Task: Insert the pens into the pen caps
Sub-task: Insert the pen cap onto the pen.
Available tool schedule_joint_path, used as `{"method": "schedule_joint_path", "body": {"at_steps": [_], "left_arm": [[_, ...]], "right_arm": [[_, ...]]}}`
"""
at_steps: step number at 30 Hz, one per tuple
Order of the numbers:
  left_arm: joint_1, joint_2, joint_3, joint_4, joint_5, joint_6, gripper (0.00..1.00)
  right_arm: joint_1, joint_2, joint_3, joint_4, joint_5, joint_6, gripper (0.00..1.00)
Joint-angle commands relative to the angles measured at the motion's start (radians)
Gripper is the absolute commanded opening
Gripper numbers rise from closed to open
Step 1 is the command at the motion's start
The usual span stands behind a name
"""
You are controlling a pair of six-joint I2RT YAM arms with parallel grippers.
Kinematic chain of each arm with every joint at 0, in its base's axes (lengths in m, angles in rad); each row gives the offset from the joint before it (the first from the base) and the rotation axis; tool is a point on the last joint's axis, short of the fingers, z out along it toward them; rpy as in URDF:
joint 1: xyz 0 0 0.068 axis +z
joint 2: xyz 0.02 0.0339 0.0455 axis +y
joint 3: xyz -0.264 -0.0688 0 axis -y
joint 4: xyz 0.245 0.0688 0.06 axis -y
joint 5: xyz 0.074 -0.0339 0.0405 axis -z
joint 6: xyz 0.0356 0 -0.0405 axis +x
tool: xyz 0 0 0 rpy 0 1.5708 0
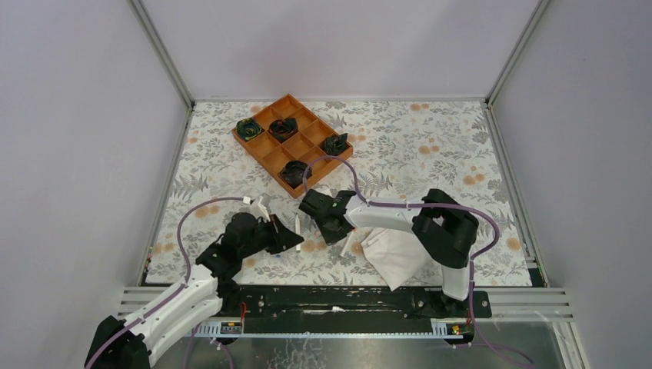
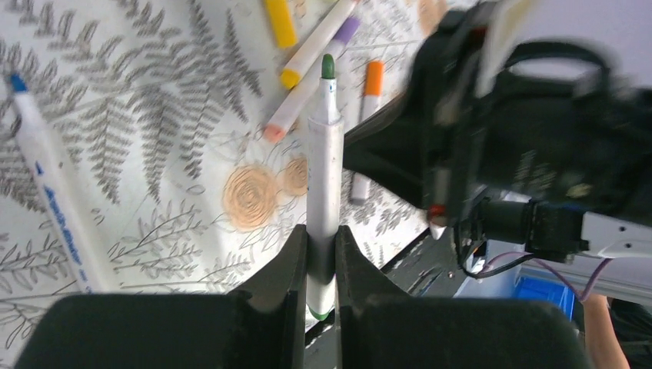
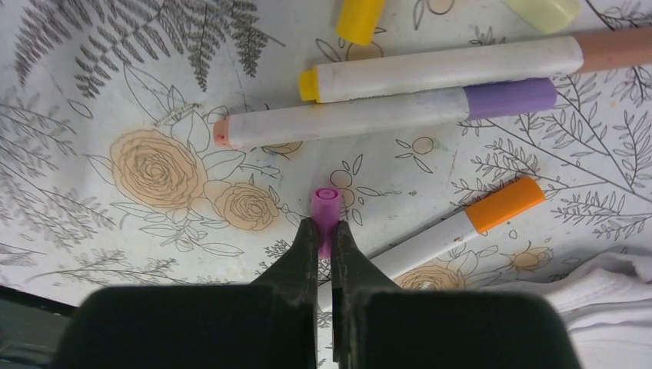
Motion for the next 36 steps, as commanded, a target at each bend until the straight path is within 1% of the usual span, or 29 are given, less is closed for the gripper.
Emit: {"method": "schedule_joint_path", "body": {"at_steps": [1,4,8,11,18,28,36], "left_arm": [[-0.015,-0.008,-0.075,0.022,0.024,-0.001,0.0],[-0.056,-0.005,-0.111,0.051,0.024,-0.005,0.0],[-0.125,0.025,-0.123,0.072,0.008,0.005,0.0],[-0.163,0.059,-0.129,0.119,0.018,0.009,0.0],[-0.222,0.196,-0.121,0.235,0.042,0.052,0.0],[-0.239,0.278,-0.114,0.31,0.044,0.089,0.0],[-0.238,0.269,-0.119,0.309,0.033,0.09,0.0]], "right_arm": [[-0.029,-0.077,0.042,0.002,-0.003,0.156,0.0],[-0.044,-0.082,0.057,0.008,-0.018,0.192,0.0],[-0.056,-0.083,0.08,0.005,-0.027,0.238,0.0],[-0.057,-0.076,0.1,-0.005,-0.033,0.267,0.0],[-0.058,-0.073,0.118,-0.027,-0.025,0.34,0.0],[-0.057,-0.038,0.118,-0.005,-0.071,0.347,0.0],[-0.046,-0.007,0.135,0.004,-0.098,0.338,0.0]]}}
